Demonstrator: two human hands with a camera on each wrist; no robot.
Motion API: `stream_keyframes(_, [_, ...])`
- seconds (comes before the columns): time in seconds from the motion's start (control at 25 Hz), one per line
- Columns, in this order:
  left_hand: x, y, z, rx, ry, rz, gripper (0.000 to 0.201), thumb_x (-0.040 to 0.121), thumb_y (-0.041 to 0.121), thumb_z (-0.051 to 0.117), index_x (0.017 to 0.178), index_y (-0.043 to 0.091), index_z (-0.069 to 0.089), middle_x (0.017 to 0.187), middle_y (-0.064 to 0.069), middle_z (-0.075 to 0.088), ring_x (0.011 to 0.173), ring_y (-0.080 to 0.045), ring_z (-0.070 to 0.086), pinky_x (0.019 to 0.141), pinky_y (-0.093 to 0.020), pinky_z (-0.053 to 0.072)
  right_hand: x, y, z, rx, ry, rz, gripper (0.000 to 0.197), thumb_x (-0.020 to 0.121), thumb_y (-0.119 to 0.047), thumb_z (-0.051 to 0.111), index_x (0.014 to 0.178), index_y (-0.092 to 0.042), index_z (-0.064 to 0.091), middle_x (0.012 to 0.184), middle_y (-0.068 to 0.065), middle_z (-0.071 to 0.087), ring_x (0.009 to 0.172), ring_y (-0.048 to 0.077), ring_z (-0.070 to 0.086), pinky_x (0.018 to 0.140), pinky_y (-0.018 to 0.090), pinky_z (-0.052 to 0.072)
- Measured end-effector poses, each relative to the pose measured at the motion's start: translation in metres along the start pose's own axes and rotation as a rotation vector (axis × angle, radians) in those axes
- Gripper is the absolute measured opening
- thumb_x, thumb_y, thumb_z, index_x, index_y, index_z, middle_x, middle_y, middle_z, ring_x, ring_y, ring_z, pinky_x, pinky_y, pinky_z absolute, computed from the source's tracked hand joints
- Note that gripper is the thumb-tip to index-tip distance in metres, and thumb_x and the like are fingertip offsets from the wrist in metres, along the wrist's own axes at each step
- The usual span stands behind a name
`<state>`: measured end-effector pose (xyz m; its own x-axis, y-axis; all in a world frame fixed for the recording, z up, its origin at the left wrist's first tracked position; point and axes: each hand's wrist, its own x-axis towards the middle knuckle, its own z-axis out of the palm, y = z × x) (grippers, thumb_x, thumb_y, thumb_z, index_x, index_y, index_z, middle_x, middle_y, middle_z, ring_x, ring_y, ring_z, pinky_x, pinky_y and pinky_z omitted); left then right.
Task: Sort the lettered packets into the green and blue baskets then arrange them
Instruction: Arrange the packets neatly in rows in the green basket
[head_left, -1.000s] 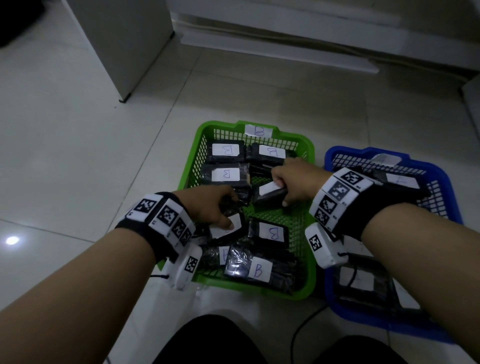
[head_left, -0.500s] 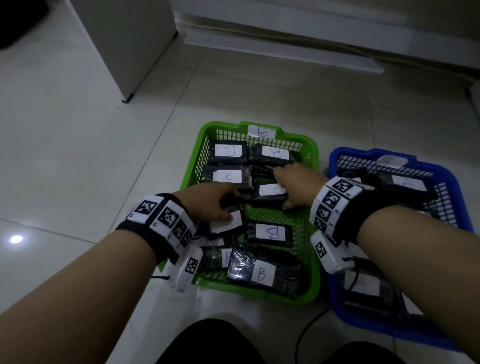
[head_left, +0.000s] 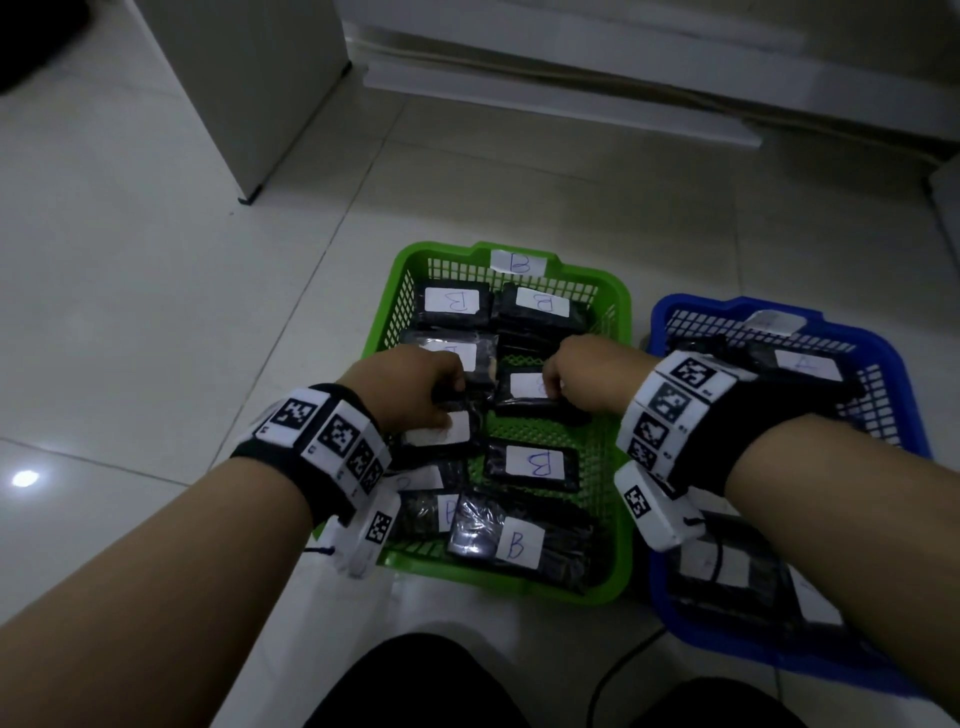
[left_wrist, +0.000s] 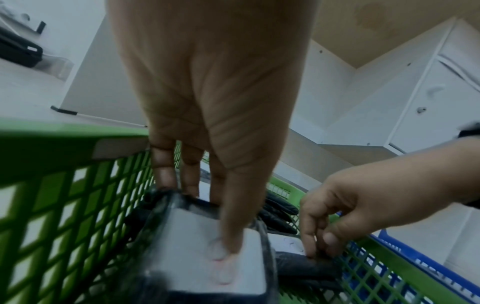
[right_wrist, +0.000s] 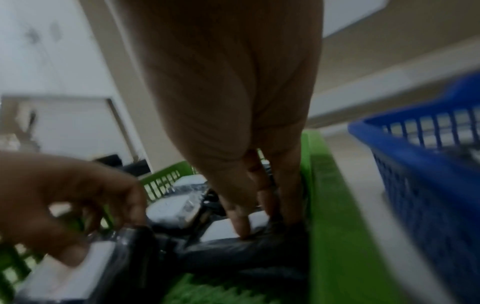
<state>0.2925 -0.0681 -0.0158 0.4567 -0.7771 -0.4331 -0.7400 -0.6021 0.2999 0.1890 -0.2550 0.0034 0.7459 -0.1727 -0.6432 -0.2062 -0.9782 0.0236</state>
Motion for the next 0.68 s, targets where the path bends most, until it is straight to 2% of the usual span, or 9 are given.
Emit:
stream_keyframes(0.04, [0.000, 0.000, 0.000, 0.011, 0.017, 0.008, 0.035, 0.077, 0.026, 0.068, 0.110, 0.028, 0.056, 0.108, 0.001, 0.064, 0.102, -0.022, 0.059, 0.087, -0.037, 0.051, 0.002, -0.001, 0.000, -0.008, -0.026, 0.012, 0.031, 0.093, -0.003, 0.045, 0.118, -0.001, 0.064, 0.119, 0.015, 0.060, 0.105, 0.027, 0.059, 0.072, 0.028, 0.039])
stream_keyframes(0.08, [-0.001, 0.000, -0.001, 0.019, 0.032, 0.014, 0.034, 0.077, 0.023, 0.067, 0.110, 0.028, 0.057, 0.110, 0.001, 0.063, 0.103, -0.023, 0.059, 0.087, -0.038, 0.051, 0.004, -0.001, 0.000, -0.005, -0.041, 0.021, 0.031, 0.095, -0.004, 0.044, 0.120, 0.000, 0.063, 0.119, 0.015, 0.059, 0.110, 0.028, 0.058, 0.078, 0.029, 0.041])
stream_keyframes(0.16, [-0.003, 0.001, 0.000, 0.033, 0.057, 0.030, 0.037, 0.076, 0.022, 0.067, 0.111, 0.026, 0.057, 0.116, 0.000, 0.057, 0.108, -0.023, 0.055, 0.089, -0.039, 0.050, 0.005, 0.000, 0.000, 0.006, -0.074, 0.037, 0.032, 0.096, -0.007, 0.045, 0.122, -0.001, 0.062, 0.127, 0.015, 0.057, 0.116, 0.030, 0.056, 0.090, 0.031, 0.045])
stream_keyframes(0.24, [-0.004, 0.002, 0.000, 0.033, 0.065, 0.040, 0.040, 0.077, 0.021, 0.068, 0.116, 0.025, 0.057, 0.120, 0.000, 0.051, 0.110, -0.023, 0.054, 0.090, -0.039, 0.049, 0.004, 0.001, 0.000, 0.019, -0.047, 0.008, 0.030, 0.096, -0.011, 0.047, 0.120, -0.007, 0.064, 0.130, 0.011, 0.054, 0.114, 0.030, 0.056, 0.085, 0.030, 0.045])
stream_keyframes(0.32, [-0.007, 0.003, 0.000, 0.037, 0.039, 0.032, 0.043, 0.080, 0.023, 0.066, 0.121, 0.026, 0.055, 0.121, 0.000, 0.051, 0.111, -0.022, 0.054, 0.090, -0.037, 0.049, 0.000, -0.001, 0.002, 0.053, -0.003, -0.029, 0.025, 0.094, -0.015, 0.053, 0.113, -0.021, 0.068, 0.125, 0.006, 0.045, 0.113, 0.031, 0.050, 0.082, 0.031, 0.042])
stream_keyframes(0.4, [-0.008, 0.003, 0.001, 0.069, 0.010, 0.029, 0.047, 0.079, 0.025, 0.068, 0.124, 0.026, 0.053, 0.124, 0.001, 0.050, 0.113, -0.022, 0.054, 0.091, -0.034, 0.048, -0.001, -0.004, 0.009, 0.048, -0.003, -0.049, 0.026, 0.093, -0.016, 0.055, 0.113, -0.027, 0.067, 0.132, 0.007, 0.037, 0.119, 0.032, 0.043, 0.091, 0.035, 0.042])
stream_keyframes(0.48, [-0.006, 0.003, 0.002, 0.088, 0.006, 0.036, 0.049, 0.079, 0.025, 0.070, 0.125, 0.024, 0.053, 0.126, -0.001, 0.051, 0.113, -0.023, 0.054, 0.091, -0.034, 0.046, 0.000, -0.007, 0.014, 0.077, 0.013, -0.032, 0.028, 0.093, -0.017, 0.052, 0.119, -0.022, 0.064, 0.139, 0.011, 0.037, 0.123, 0.033, 0.042, 0.098, 0.038, 0.041])
stream_keyframes(0.56, [-0.004, 0.003, 0.002, 0.072, -0.004, 0.032, 0.046, 0.079, 0.022, 0.070, 0.122, 0.020, 0.054, 0.124, -0.005, 0.055, 0.112, -0.025, 0.055, 0.091, -0.033, 0.046, 0.001, -0.007, 0.013, 0.095, 0.007, -0.027, 0.030, 0.095, -0.018, 0.050, 0.122, -0.019, 0.062, 0.140, 0.013, 0.037, 0.120, 0.033, 0.047, 0.096, 0.034, 0.042])
stream_keyframes(0.68, [-0.001, 0.002, 0.002, 0.041, -0.034, 0.024, 0.045, 0.081, 0.022, 0.069, 0.123, 0.017, 0.053, 0.122, -0.008, 0.060, 0.113, -0.026, 0.056, 0.092, -0.033, 0.047, 0.002, -0.004, 0.009, 0.073, -0.037, -0.036, 0.032, 0.097, -0.020, 0.048, 0.127, -0.021, 0.059, 0.139, 0.010, 0.033, 0.113, 0.030, 0.052, 0.088, 0.027, 0.042])
